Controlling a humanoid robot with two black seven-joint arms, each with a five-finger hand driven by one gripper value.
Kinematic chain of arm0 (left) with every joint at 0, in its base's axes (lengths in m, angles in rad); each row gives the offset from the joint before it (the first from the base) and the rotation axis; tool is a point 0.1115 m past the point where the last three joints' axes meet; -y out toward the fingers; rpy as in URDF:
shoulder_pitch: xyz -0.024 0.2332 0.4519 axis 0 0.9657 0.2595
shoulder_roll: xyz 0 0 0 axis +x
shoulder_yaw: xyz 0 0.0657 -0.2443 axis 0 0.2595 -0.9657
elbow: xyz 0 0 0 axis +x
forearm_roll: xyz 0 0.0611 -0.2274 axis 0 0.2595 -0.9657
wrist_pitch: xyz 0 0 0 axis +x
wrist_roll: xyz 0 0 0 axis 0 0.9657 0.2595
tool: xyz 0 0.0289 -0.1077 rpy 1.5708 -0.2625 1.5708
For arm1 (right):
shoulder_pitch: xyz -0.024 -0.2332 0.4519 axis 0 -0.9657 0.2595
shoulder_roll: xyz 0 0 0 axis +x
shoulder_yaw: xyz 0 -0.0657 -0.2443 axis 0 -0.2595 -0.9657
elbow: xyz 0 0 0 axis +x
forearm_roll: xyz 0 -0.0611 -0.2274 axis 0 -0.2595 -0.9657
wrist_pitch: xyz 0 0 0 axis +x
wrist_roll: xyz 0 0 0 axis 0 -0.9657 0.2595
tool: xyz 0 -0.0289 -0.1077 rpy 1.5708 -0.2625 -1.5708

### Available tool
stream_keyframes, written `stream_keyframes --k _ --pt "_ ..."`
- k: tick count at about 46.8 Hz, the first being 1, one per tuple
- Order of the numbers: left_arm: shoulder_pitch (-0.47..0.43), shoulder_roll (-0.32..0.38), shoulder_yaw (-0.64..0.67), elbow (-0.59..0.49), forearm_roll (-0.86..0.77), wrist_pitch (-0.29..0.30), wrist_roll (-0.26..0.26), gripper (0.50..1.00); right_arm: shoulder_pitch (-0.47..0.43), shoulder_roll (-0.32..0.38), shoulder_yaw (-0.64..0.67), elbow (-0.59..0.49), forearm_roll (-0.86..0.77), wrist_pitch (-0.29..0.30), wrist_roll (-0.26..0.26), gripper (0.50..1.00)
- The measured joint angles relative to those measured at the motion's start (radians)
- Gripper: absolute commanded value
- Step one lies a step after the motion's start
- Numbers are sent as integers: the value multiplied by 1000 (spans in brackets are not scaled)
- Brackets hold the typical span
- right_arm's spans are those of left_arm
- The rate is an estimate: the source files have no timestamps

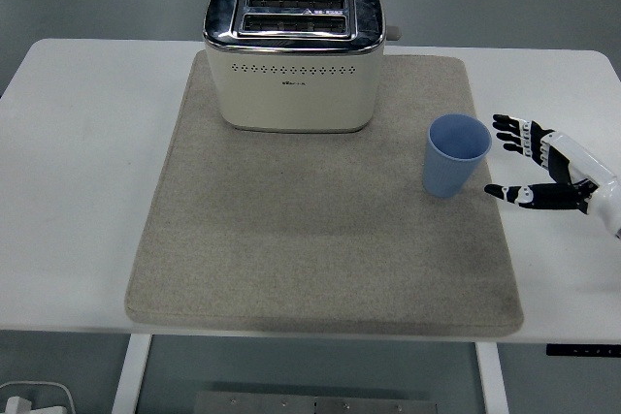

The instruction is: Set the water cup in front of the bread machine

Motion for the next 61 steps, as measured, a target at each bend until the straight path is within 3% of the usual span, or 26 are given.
stream_keyframes --k 20,61 --pt "0 0 0 0 0 0 0 999 66 68 -39 -51 -3 -11 -127 944" --pt "0 0 0 0 0 0 0 999 94 163 -41 -69 6 -13 -156 936"
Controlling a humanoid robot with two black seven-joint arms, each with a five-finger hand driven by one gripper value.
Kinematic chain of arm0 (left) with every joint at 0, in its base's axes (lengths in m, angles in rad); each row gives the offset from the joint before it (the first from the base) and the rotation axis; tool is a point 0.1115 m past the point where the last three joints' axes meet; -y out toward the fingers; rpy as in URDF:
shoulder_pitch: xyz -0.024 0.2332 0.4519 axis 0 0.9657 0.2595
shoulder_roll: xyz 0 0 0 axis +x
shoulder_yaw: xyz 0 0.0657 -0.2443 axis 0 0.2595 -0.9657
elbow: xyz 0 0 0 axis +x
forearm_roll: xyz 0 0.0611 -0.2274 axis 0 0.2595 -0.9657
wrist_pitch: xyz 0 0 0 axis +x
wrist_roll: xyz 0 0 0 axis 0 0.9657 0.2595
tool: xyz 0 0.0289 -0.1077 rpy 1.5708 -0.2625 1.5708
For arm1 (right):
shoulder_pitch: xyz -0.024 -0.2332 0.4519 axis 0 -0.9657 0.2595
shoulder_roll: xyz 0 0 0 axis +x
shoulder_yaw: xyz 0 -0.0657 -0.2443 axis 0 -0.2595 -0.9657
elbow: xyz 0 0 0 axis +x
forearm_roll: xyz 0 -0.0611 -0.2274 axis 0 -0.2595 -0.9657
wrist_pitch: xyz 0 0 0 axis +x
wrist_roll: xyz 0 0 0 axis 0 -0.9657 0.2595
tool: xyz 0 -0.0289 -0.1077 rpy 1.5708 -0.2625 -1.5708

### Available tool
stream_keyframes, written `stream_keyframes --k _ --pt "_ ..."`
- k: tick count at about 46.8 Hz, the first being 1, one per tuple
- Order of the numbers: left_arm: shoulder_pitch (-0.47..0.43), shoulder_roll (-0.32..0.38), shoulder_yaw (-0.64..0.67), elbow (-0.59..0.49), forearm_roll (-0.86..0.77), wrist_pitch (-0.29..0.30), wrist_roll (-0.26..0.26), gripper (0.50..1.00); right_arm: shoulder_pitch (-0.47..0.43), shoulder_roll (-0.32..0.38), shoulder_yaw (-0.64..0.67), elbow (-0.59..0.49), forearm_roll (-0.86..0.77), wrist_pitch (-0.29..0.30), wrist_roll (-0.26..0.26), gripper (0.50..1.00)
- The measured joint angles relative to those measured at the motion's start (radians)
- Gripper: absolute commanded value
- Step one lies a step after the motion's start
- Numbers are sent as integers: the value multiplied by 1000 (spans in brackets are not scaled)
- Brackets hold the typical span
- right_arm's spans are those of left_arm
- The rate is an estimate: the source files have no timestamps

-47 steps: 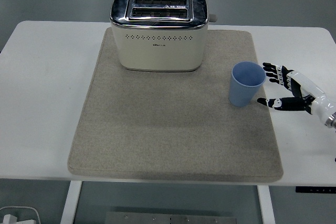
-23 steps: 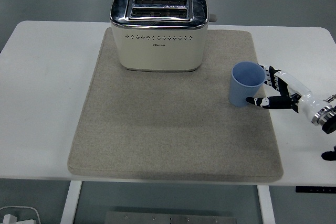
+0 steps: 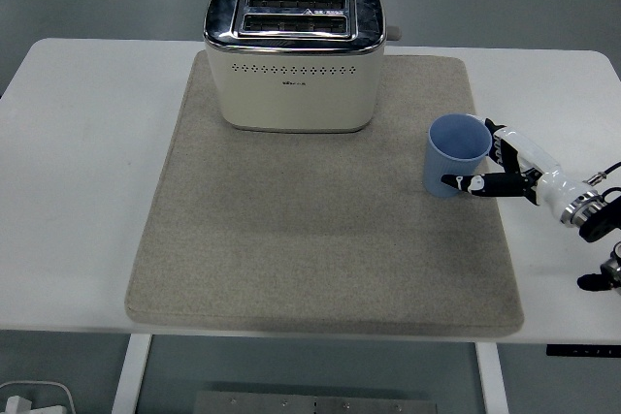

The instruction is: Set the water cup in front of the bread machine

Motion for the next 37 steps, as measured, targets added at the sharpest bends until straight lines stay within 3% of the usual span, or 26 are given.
stream_keyframes --k 14,25,29,32,34,37 --pt "0 0 0 0 0 0 0 999 7 11 0 -3 -13 2 -2 903" --pt "0 0 0 0 0 0 0 999 7 16 0 -4 -14 3 -3 791" --pt "0 0 0 0 0 0 0 999 7 15 -1 -6 -14 5 -3 713" --pt "0 0 0 0 0 0 0 999 15 15 -4 -14 -14 5 -5 617" --pt "0 0 0 0 0 0 0 999 28 15 -14 -22 -14 4 -6 519" --pt "0 0 0 0 0 0 0 999 42 15 -35 -31 -14 4 -18 500"
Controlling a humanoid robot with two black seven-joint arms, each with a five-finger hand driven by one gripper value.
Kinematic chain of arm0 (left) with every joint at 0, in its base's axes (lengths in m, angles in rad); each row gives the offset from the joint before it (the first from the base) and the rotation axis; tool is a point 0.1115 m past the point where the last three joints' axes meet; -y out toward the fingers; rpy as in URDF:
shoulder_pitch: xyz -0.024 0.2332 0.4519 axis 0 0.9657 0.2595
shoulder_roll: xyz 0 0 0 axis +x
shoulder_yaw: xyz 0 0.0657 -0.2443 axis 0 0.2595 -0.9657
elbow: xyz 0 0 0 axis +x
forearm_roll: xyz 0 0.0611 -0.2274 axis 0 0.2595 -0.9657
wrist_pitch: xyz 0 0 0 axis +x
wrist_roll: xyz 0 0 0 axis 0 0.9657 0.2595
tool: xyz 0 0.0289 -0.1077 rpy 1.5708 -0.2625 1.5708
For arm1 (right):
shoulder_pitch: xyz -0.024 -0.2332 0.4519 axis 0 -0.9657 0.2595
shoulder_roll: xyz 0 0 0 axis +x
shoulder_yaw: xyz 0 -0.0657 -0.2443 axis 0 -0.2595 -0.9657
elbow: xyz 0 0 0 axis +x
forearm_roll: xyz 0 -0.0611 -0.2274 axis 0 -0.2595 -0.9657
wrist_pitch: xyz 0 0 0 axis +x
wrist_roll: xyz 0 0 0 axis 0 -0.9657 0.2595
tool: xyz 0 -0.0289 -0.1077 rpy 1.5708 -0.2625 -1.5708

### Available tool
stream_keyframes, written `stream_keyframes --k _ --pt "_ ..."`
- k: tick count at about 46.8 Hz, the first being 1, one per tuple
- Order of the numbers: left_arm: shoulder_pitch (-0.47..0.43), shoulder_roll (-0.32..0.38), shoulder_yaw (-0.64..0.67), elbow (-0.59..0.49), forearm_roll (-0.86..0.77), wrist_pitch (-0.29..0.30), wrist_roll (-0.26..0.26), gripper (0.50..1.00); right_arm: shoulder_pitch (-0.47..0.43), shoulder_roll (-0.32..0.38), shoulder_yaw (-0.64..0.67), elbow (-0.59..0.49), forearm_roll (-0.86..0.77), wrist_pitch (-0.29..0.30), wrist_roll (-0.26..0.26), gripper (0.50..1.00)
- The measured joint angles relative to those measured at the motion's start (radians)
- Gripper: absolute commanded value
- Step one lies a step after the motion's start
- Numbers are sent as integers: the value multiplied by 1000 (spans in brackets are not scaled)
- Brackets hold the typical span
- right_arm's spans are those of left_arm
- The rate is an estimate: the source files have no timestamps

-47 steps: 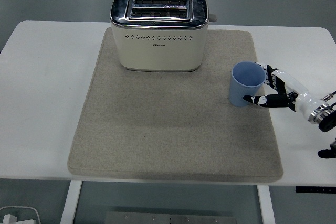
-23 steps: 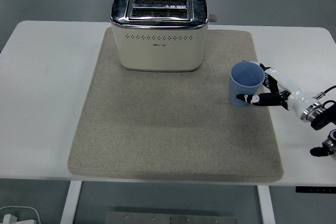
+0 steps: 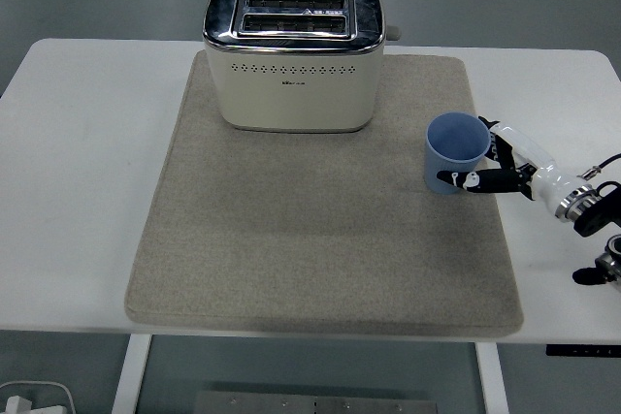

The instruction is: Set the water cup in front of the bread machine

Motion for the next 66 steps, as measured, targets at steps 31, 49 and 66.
stream_keyframes --k 31,49,66 --pt "0 0 0 0 0 0 0 999 29 -16 7 31 34 7 -62 500" --pt "0 0 0 0 0 0 0 999 50 -31 7 89 143 7 -63 500" --pt "0 0 0 0 0 0 0 999 156 38 -78 78 171 8 -63 500"
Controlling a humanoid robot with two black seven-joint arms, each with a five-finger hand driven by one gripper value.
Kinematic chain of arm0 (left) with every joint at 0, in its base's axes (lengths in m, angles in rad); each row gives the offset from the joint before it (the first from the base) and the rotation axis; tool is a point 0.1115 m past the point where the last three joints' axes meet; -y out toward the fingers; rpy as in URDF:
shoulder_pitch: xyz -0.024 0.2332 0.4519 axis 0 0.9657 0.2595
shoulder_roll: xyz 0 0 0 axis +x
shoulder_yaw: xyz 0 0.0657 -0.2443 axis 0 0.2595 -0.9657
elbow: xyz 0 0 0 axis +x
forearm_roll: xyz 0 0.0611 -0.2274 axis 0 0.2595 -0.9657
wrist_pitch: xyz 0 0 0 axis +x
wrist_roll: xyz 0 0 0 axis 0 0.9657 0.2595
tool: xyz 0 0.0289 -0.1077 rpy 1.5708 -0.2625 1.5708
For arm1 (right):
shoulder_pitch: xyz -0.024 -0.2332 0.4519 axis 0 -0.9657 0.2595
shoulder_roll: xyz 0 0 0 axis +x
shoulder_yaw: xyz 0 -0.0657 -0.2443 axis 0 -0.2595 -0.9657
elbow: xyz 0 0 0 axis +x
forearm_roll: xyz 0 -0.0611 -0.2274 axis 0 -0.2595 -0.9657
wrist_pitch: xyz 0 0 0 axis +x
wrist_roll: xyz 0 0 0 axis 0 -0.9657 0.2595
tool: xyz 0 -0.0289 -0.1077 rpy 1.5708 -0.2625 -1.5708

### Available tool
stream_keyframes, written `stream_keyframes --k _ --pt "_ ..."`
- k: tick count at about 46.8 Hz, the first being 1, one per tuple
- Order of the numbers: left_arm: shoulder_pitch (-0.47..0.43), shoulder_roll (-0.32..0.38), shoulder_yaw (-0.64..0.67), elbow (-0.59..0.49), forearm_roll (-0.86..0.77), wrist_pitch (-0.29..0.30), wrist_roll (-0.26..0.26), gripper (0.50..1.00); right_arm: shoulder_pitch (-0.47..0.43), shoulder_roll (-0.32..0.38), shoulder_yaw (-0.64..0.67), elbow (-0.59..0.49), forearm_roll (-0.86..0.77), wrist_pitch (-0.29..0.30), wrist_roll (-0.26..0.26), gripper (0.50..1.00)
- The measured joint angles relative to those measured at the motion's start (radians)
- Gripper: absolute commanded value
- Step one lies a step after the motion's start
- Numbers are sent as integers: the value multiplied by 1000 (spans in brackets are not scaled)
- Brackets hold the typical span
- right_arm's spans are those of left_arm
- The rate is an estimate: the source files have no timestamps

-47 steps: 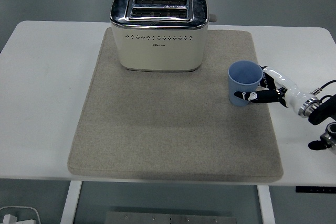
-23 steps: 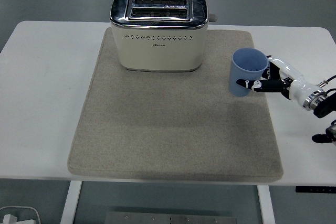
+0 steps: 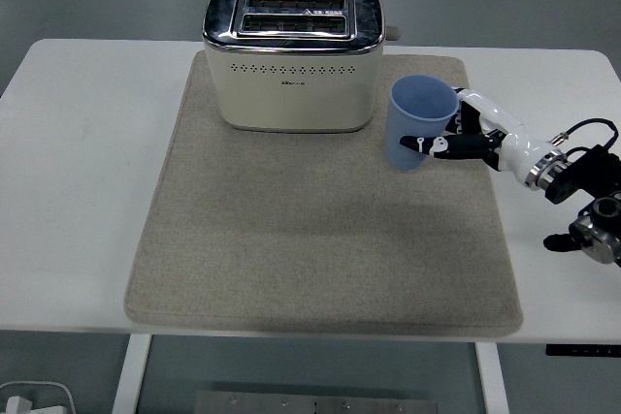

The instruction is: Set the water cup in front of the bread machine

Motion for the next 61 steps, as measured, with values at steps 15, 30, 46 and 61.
stream_keyframes --k 15,30,46,61 --pt "0 0 0 0 0 0 0 999 112 148 -120 -86 1 1 3 500" --pt "0 0 0 0 0 0 0 999 155 304 -140 -188 -13 10 11 500" --pt "0 0 0 0 0 0 0 999 178 409 -148 -330 -41 11 34 500" --pt "0 0 0 0 0 0 0 999 176 456 -148 -358 -80 4 70 500"
